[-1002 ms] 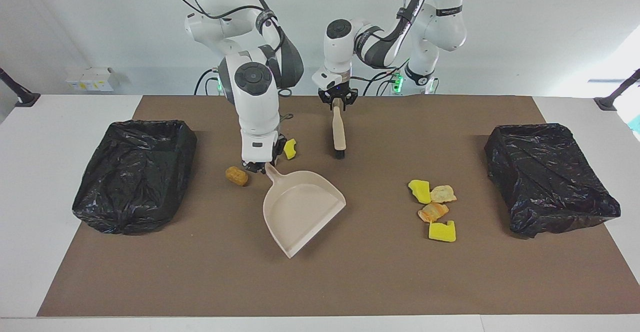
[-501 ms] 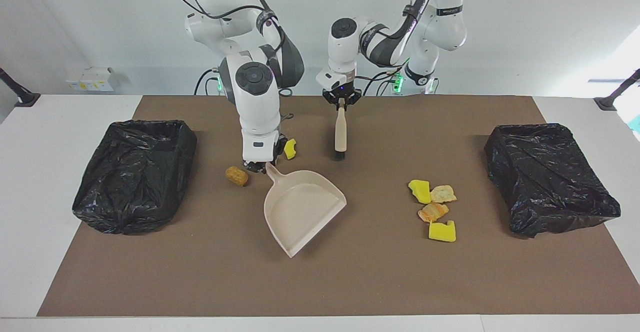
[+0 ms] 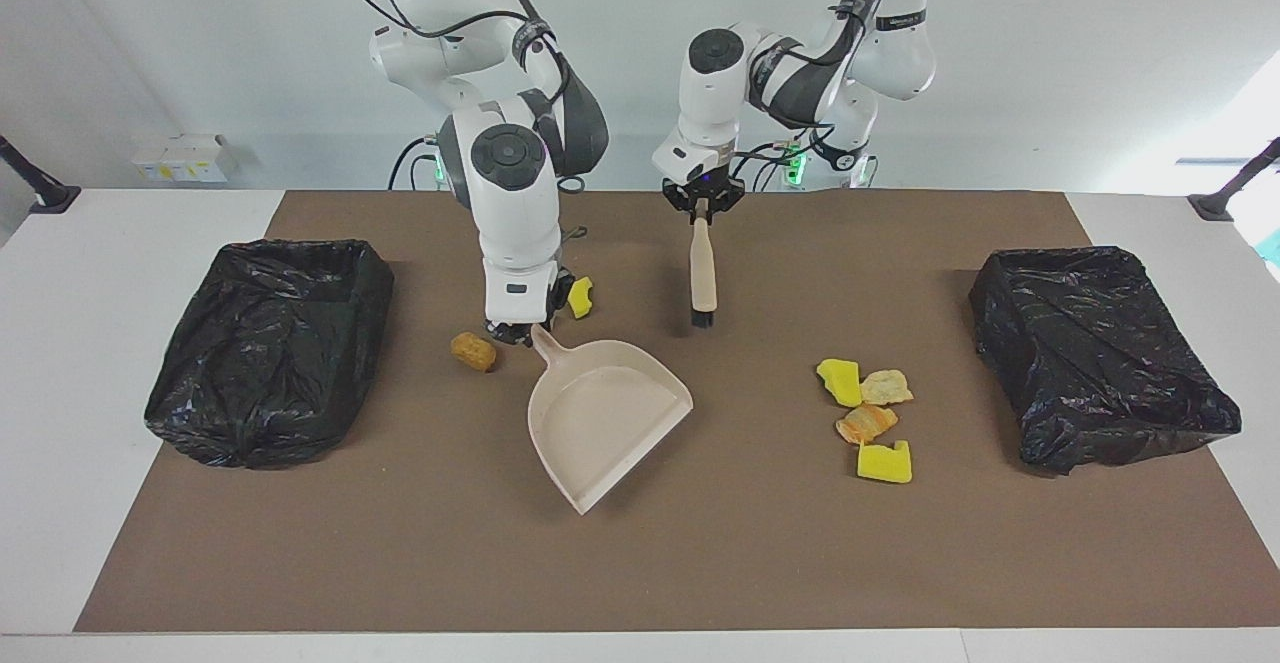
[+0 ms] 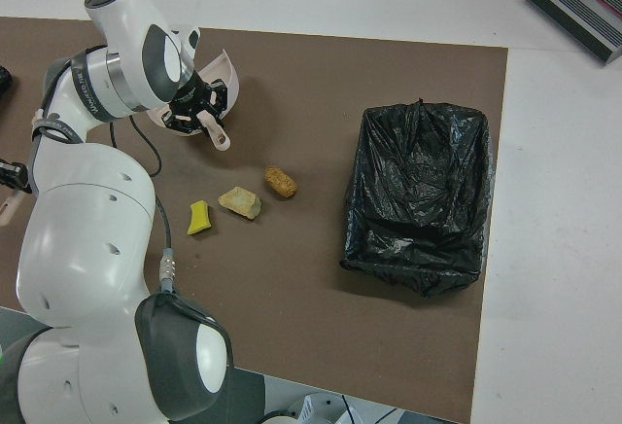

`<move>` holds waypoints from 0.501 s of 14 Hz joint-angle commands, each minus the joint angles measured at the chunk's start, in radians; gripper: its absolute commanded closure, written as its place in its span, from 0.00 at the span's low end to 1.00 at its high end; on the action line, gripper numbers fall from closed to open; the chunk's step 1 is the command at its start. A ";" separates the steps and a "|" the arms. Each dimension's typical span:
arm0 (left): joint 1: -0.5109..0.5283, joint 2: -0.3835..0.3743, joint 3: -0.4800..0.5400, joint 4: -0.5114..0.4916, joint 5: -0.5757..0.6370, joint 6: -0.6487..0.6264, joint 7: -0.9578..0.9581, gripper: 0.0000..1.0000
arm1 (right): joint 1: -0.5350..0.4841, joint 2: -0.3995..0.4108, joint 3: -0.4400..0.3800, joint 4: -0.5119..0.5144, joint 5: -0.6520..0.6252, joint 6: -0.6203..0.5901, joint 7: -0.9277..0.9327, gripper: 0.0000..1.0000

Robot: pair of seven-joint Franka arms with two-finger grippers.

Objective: Sweep and dump trash in bin
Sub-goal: 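Grasp the beige brush handle with the left gripper and lift it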

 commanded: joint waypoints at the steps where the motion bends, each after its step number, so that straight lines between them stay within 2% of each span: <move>1: 0.146 0.021 -0.012 0.024 -0.005 -0.028 0.122 1.00 | -0.002 -0.031 0.006 -0.036 0.013 0.024 -0.039 1.00; 4: 0.320 0.039 -0.012 0.030 -0.001 -0.013 0.251 1.00 | 0.004 -0.020 0.010 -0.037 0.012 0.024 -0.045 1.00; 7: 0.400 0.100 -0.012 0.059 0.016 0.045 0.310 1.00 | 0.024 -0.013 0.012 -0.037 0.012 0.029 -0.106 1.00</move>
